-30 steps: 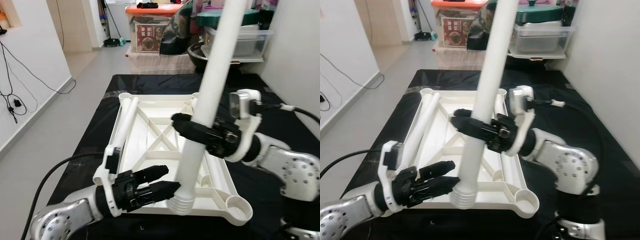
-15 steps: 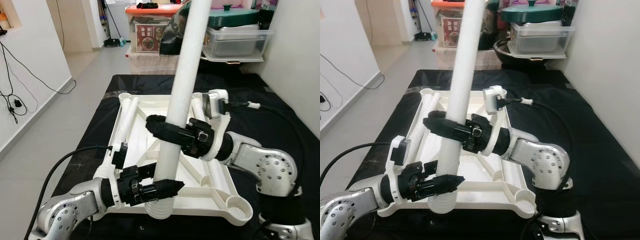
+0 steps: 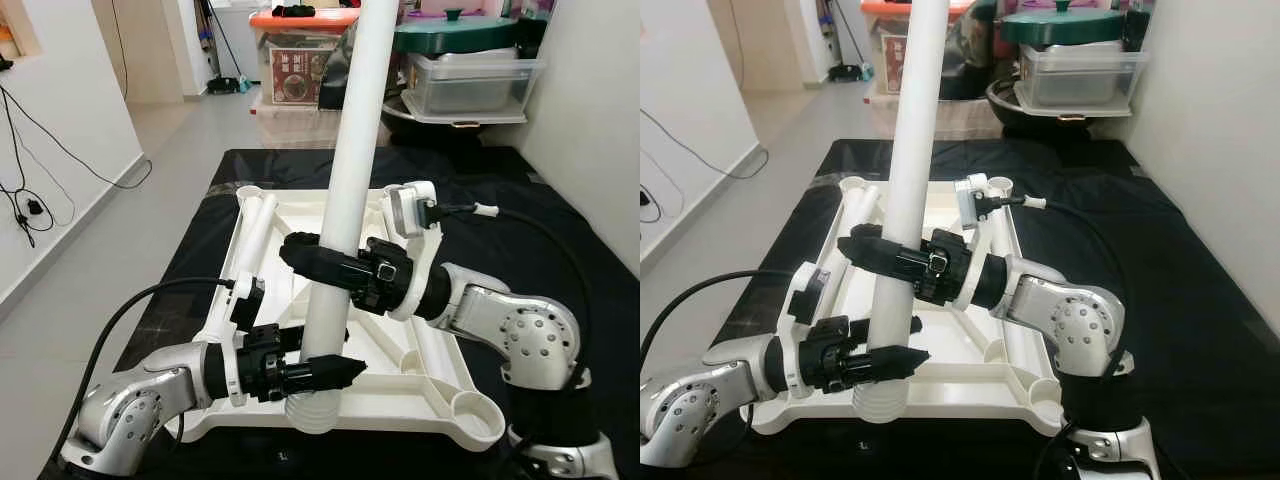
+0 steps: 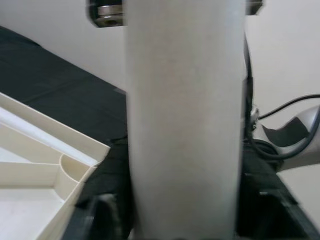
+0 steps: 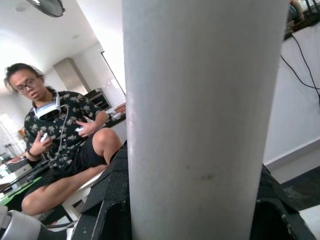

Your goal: Building children table

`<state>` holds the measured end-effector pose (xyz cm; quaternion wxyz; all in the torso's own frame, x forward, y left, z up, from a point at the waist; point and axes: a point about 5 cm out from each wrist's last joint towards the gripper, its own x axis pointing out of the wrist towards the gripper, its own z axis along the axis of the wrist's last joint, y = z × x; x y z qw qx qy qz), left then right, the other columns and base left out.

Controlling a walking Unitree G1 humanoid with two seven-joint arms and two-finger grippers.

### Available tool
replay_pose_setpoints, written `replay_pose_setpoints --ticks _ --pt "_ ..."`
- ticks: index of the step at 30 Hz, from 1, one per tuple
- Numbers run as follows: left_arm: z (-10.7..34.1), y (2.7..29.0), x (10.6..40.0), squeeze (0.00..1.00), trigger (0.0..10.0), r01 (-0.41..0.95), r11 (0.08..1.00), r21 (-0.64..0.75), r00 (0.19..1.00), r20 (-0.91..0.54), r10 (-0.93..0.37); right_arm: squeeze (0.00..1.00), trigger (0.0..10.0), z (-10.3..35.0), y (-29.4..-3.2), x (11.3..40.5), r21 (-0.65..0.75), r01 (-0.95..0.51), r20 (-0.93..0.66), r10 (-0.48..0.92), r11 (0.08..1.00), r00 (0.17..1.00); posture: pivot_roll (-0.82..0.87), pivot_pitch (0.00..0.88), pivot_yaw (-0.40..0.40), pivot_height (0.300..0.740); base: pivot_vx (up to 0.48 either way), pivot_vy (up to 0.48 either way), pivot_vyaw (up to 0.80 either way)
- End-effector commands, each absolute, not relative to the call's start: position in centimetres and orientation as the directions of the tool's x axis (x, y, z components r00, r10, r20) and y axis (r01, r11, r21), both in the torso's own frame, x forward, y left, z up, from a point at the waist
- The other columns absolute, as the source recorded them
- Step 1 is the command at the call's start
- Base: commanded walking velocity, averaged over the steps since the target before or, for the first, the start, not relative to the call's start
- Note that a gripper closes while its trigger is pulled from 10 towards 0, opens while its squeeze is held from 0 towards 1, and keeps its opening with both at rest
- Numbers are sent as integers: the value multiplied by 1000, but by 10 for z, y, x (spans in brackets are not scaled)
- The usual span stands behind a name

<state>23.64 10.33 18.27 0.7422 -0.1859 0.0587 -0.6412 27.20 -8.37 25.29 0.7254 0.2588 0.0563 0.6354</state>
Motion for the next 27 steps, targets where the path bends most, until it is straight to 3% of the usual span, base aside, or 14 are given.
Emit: replay_pose_setpoints --ticks 1,11,12,13,14,17,18,19,24,25,26,27 --pt "183 100 234 0 0 940 100 -326 152 137 -979 0 0 253 -74 270 450 -892 251 956 24 152 -110 0 22 740 0 0 0" --pt "179 99 236 0 0 942 117 -314 165 131 -978 0 0 251 -77 275 443 -891 244 944 97 224 -111 0 22 740 0 0 0" --pt "178 100 236 0 0 942 124 -313 171 128 -977 0 7451 249 -77 276 427 -894 222 943 134 247 -111 0 22 740 0 0 0" --pt "178 100 237 0 0 941 128 -312 175 126 -977 0 7451 248 -78 276 415 -896 207 943 158 262 -111 0 22 740 0 0 0" --pt "177 100 237 0 0 941 133 -311 179 125 -976 0 10000 245 -78 278 414 -890 187 938 193 290 -110 0 22 740 0 0 0" --pt "177 100 237 0 0 941 138 -310 184 124 -975 0 10000 243 -78 280 415 -882 173 933 221 316 -111 0 23 740 0 0 0" --pt "177 100 237 0 0 940 140 -310 186 123 -975 918 10000 243 -78 281 416 -879 170 929 234 328 -111 0 23 740 0 0 0" --pt "176 100 237 0 0 940 144 -309 189 122 -974 1000 10000 242 -78 282 416 -874 166 924 251 345 -113 0 22 740 0 0 0" --pt "176 101 239 0 0 940 163 -298 205 115 -972 1000 10000 241 -80 286 420 -854 149 905 307 399 -115 0 24 740 0 0 0" --pt "175 102 242 0 667 939 196 -283 233 104 -967 1000 10000 240 -81 289 437 -830 138 887 345 441 -117 0 25 740 0 0 0" --pt "175 103 244 0 667 937 219 -272 253 96 -963 1000 10000 239 -82 292 450 -812 129 873 371 471 -118 0 25 740 0 0 0" --pt "174 104 252 0 0 922 299 -246 323 65 -944 1000 10000 238 -84 297 477 -777 121 845 411 521 -116 0 24 740 0 0 0"
